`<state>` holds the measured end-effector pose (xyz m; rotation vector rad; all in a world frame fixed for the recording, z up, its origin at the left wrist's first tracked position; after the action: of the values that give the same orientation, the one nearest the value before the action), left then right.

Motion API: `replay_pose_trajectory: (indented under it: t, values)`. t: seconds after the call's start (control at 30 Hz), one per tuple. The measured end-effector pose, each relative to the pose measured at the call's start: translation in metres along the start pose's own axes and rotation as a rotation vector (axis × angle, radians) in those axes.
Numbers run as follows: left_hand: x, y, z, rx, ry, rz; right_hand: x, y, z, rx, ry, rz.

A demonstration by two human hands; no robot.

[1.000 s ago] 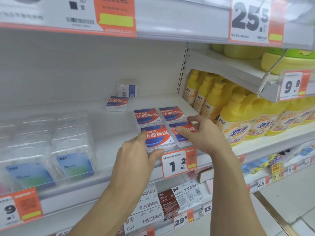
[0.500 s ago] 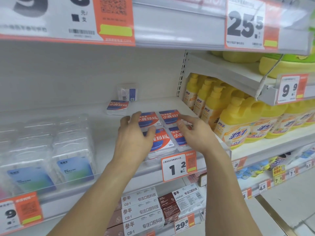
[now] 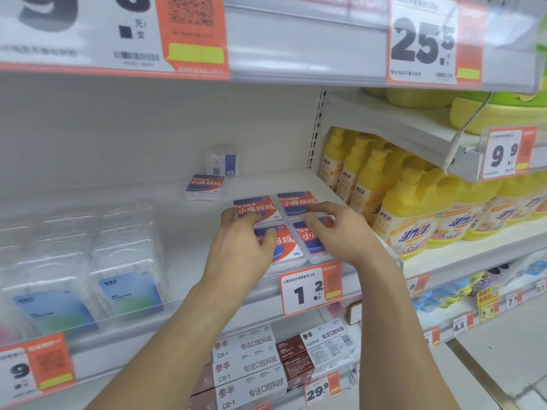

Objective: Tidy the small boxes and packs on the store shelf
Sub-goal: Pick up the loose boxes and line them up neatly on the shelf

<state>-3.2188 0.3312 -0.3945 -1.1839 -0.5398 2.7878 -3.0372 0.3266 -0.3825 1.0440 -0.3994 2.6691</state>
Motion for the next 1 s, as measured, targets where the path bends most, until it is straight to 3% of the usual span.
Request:
replay_pose_trajectory:
  t: [0.47,0.57,0.67,0.7,0.8,0.87,1.0]
  values:
    - [0.008,-0.003,-0.009,0.011,-0.026,-0.054,-0.001,-0.036,0.007,0.166,-0.013,0.003]
    - [0.003,-0.005,-0.004,0.019,-0.078,-0.056,0.003,-0.033,0.011,0.059,0.002,0.029]
    - [-0.012,-0.023,0.014,-0.08,-0.182,-0.128,0.028,-0.037,0.02,-0.188,-0.04,0.151]
    - [-0.02,-0.037,0.025,-0.092,-0.221,-0.166,0.046,-0.044,0.02,-0.188,-0.021,0.221]
    - [-0.041,-0.085,0.063,-0.069,-0.332,-0.259,0.106,-0.08,-0.006,0.01,0.107,0.408]
    - [-0.038,-0.11,0.077,0.0,-0.406,-0.287,0.13,-0.106,-0.042,0.088,0.169,0.452]
    - [0.004,-0.12,0.08,0.303,-0.721,-0.274,0.131,-0.152,-0.104,0.152,0.267,0.407]
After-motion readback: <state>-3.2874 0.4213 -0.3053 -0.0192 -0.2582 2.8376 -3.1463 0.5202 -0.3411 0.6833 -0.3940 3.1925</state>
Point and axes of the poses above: each hand's wrist, its own y-axis away from the middle knuckle, its own z-axis out of the back of the hand, x = y × z, the point moved 1 cm from there along -y, towards the middle knuckle, and after that the axes turned 10 degrees about -x, right-handed, at the moved point
